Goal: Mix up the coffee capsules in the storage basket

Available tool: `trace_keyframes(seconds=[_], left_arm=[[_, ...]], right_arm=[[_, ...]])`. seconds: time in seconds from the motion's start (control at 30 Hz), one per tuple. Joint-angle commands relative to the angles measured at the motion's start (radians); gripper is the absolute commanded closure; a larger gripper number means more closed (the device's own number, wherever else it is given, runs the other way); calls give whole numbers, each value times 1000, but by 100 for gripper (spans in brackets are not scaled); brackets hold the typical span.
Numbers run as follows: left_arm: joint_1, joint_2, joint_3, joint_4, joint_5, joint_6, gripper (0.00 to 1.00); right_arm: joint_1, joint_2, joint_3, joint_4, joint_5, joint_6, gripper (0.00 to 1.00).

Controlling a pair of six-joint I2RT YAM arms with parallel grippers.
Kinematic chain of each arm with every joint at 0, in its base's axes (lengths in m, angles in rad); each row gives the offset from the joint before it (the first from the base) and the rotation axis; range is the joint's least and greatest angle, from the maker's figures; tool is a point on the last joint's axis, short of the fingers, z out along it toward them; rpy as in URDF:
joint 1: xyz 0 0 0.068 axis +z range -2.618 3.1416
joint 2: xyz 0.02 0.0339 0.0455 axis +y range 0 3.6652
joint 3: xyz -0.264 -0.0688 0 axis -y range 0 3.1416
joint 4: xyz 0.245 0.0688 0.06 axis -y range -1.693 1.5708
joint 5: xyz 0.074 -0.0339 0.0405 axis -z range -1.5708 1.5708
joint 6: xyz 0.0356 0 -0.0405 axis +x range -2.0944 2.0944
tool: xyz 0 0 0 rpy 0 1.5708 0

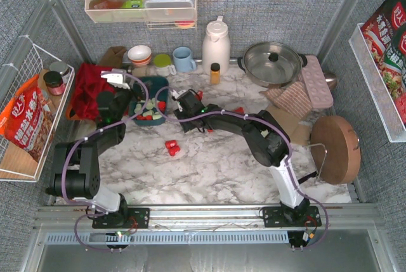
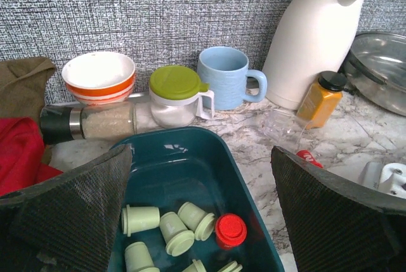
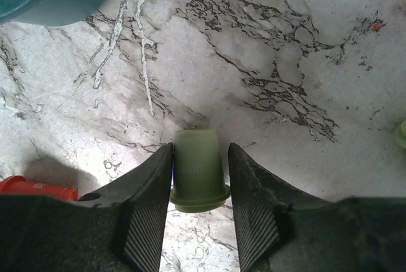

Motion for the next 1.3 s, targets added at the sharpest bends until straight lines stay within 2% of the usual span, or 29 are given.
trace_keyframes(seconds=[0.0,0.23,0.4,0.57,0.7,0.8,1.03,1.27], left_arm=[[-4,-12,-8,7,16,3,1],[-45,-16,-9,7,61,39,1],[-97,-21,-19,11,143,147,1],[-144,-14,-75,128,270,215,1],[-160,-12,-86,178,279,187,1],[-160,-28,-97,208,231,164,1],[-160,-99,-134,218,79,183,1],[-160,-132,-148,225,-7,186,1]], right_arm=[[1,-13,-1,-14,9,21,57],[-4,-119,-89,25,30,54,60],[-18,-246,-200,75,28,99,60],[-45,-422,-341,139,31,149,60],[-48,-499,-372,146,21,136,58],[-47,-475,-341,100,17,122,53],[-44,-343,-267,124,-55,78,40],[-40,-162,-98,39,-81,47,44]])
